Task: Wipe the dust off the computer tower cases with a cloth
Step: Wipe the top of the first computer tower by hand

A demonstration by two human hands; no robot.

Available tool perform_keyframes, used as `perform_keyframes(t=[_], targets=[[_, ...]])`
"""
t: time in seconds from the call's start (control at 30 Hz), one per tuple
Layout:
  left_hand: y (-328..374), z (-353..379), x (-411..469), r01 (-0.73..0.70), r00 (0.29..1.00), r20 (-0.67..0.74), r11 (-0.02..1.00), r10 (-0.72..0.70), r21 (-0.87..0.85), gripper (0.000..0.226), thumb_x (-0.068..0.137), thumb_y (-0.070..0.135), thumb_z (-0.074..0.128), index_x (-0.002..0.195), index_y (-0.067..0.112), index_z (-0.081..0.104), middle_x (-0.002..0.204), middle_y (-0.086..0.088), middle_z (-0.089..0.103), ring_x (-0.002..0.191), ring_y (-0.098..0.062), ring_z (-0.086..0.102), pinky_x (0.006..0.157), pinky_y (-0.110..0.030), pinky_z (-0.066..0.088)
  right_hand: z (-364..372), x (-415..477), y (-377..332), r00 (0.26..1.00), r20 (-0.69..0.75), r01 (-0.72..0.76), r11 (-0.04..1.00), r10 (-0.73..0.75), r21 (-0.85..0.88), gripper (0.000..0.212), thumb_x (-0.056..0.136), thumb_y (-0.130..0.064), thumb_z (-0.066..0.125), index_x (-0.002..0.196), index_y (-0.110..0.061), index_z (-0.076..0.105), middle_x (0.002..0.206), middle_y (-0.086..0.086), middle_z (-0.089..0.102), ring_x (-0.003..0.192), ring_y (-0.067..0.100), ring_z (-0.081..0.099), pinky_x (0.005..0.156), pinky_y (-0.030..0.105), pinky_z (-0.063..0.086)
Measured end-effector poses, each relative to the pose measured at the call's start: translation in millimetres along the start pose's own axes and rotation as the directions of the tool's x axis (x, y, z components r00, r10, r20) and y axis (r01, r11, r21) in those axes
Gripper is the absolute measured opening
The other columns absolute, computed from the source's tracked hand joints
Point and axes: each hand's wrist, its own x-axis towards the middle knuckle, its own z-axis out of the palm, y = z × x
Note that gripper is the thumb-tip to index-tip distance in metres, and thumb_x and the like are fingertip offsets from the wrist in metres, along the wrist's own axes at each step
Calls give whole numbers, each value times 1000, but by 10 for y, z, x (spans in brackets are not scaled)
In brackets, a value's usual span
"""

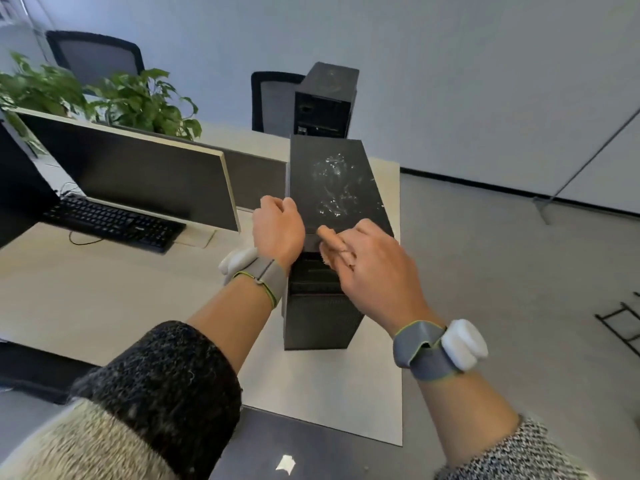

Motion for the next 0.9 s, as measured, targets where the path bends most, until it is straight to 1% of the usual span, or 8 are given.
perform_keyframes(t=[0.17, 0.27, 0.33, 0.43, 0.57, 0.73, 0.8, 0.9], targets=[[53, 66, -46, 25, 999, -49, 1000, -24, 12, 25, 106, 33, 40, 111, 14, 55, 123, -13, 57, 114, -33, 55, 106, -49, 43, -251, 68, 613, 967, -76, -245, 968, 241, -47, 26, 103, -35, 57, 81, -25, 66, 84, -9, 47, 75, 21, 56, 53, 30, 31], [74, 130, -55, 50, 996, -83, 997, -44, 64, 32, 107, 33, 37, 117, 10, 56, 127, -16, 57, 117, -37, 53, 106, -48, 43, -166, 35, 400, 999, -18, -40, 999, 40, -13, 24, 104, -36, 56, 84, -26, 66, 89, -10, 49, 74, 16, 52, 56, 30, 37], [50, 122, -62, 41, 995, -93, 989, -28, 139, 36, 109, 31, 35, 117, 6, 58, 120, -16, 61, 113, -37, 55, 97, -43, 44, -132, -41, 331, 996, 38, 80, 997, -80, -7, 20, 104, -36, 55, 91, -28, 67, 93, -11, 49, 75, 15, 51, 58, 32, 43], [23, 125, -119, 6, 993, -118, 969, 23, 246, 37, 111, 29, 32, 107, 3, 57, 105, -13, 59, 97, -31, 53, 80, -38, 36, -270, 37, 666, 997, 57, 54, 998, -56, 40, 19, 102, -35, 56, 87, -30, 67, 91, -11, 50, 78, 15, 55, 62, 35, 51], [46, 117, -158, -21, 986, -151, 954, 69, 301, 33, 111, 27, 32, 99, 5, 54, 102, -12, 59, 92, -27, 50, 78, -36, 34, -360, 112, 916, 992, 73, 102, 995, -103, 16, 18, 102, -36, 58, 88, -31, 69, 91, -11, 52, 80, 16, 55, 64, 37, 52], [61, 52, -197, 144, 988, -49, 988, -146, -48, 27, 107, 29, 46, 95, 12, 63, 96, -8, 66, 93, -27, 63, 78, -38, 52, -209, 281, 478, 970, 97, 219, 975, -221, 32, 22, 104, -36, 54, 90, -27, 69, 94, -9, 49, 83, 16, 52, 61, 34, 40], [100, -38, -254, 246, 969, 32, 951, -244, -186, 22, 101, 10, 49, 86, 17, 63, 79, -3, 65, 76, -20, 60, 67, -31, 47, -36, 388, 218, 960, 53, 272, 959, -276, 75, 17, 104, -33, 58, 96, -23, 69, 96, -7, 50, 88, 18, 54, 61, 34, 40], [160, -190, -333, 348, 937, 77, 885, -341, -308, 31, 81, -7, 43, 70, 17, 58, 66, -2, 56, 71, -21, 51, 79, -36, 43, 196, 471, -116, 957, 14, 289, 954, -291, 80, 10, 100, -23, 65, 107, -20, 71, 106, 0, 56, 97, 23, 56, 59, 35, 37]])
